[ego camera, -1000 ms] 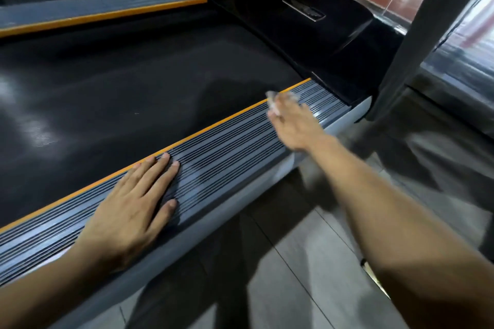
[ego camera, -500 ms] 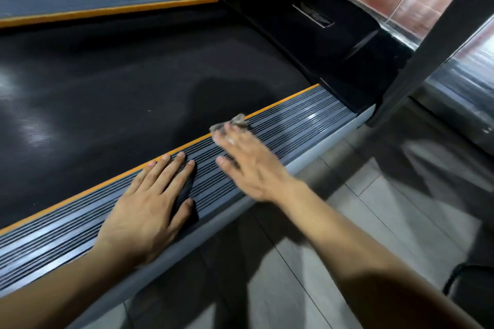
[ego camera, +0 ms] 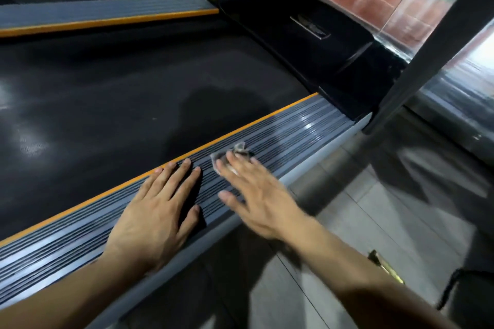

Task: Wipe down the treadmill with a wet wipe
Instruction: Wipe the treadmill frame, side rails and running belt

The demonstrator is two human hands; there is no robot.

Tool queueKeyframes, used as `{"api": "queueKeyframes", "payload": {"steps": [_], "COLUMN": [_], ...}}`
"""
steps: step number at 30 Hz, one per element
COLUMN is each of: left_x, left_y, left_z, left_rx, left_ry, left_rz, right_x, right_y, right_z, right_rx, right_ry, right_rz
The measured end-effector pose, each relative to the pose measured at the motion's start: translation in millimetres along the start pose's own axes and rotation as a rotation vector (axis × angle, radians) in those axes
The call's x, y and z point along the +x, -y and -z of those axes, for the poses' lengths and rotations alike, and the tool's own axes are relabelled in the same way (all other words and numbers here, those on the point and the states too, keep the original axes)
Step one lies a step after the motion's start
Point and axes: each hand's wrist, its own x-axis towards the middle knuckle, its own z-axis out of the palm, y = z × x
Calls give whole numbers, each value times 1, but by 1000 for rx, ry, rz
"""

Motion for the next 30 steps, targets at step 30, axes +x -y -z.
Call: {"api": "queueKeyframes", "payload": {"steps": [30], "left_x": [-1], "left_y": [-1], "left_z": [7], "left_rx": [-131], "left_ry": [-73], "left_rz": [85], "right_x": [-14], "right_y": [35], "right_z": [-22], "right_rx": [-81], "right_ry": [-57], "right_rz": [-42]}}
